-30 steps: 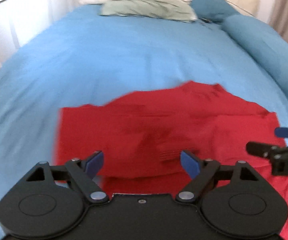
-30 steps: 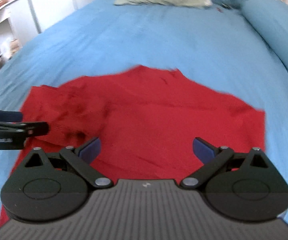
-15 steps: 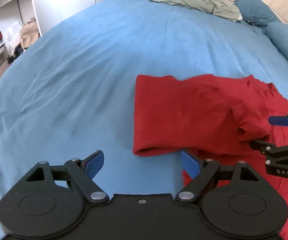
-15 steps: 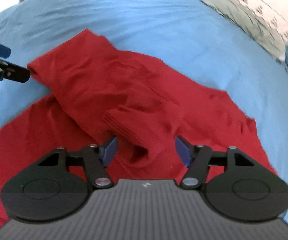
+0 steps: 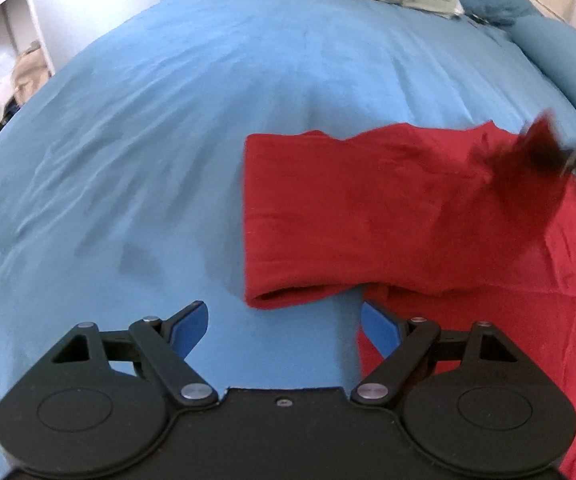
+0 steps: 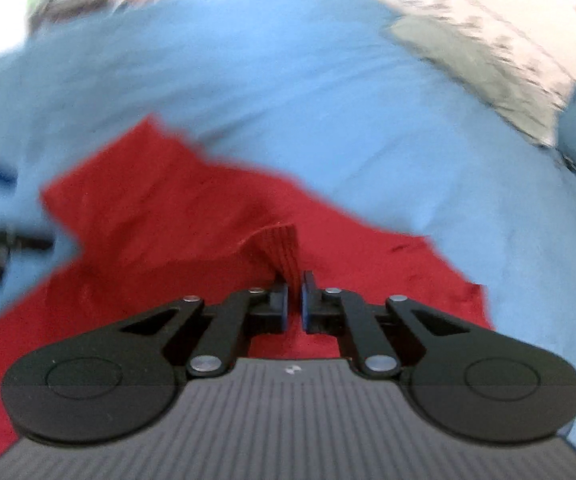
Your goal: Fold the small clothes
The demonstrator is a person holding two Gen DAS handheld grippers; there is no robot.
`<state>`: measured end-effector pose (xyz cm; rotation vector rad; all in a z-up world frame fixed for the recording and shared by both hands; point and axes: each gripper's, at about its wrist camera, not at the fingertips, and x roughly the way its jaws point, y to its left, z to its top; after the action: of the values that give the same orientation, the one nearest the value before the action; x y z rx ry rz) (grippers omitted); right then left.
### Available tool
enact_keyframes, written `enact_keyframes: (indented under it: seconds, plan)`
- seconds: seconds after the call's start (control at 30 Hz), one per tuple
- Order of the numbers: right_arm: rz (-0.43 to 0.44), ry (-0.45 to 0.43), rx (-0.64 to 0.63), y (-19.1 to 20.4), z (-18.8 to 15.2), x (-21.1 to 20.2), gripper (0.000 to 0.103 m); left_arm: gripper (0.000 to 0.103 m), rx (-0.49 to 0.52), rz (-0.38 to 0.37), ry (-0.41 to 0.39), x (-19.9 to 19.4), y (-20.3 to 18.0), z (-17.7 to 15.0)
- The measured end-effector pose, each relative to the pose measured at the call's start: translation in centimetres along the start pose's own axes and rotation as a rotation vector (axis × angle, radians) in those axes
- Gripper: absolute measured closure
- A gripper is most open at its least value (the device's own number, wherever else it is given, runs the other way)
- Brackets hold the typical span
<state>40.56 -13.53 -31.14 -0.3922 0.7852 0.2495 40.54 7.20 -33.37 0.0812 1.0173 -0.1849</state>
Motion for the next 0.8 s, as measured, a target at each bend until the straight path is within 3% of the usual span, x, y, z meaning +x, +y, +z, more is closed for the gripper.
enact_keyframes:
  seconds: [0.17, 0.37, 0.53, 0.7, 0.8]
  plan:
    - [-0.084, -0.072, 0.261, -7.9, -0.2, -4.5, 0.082, 0.016, 0.051, -0.027, 0.007, 0.8, -2.4, 0.5]
    - [-0.217, -0.032, 0.401, -14.3, -4.8, -7.3, 0.082, 0.017, 0.11, 0.006, -0.003, 2.6, -6.3, 0.3]
    - [-0.221, 0.034, 0.495, -16.6, -8.7, -6.9, 0.082, 0.019, 0.113, 0.058, -0.032, 3.5, -7.6, 0.3]
    - [-0.217, 0.035, 0.545, -16.9, -10.2, -6.8, 0.082, 0.022, 0.052, 0.131, -0.081, 2.8, -6.7, 0.5]
    - [-0.22, 0.017, 0.573, -17.0, -10.6, -7.4, 0.082, 0.025, 0.043, 0.177, -0.047, 3.1, -5.8, 0.4]
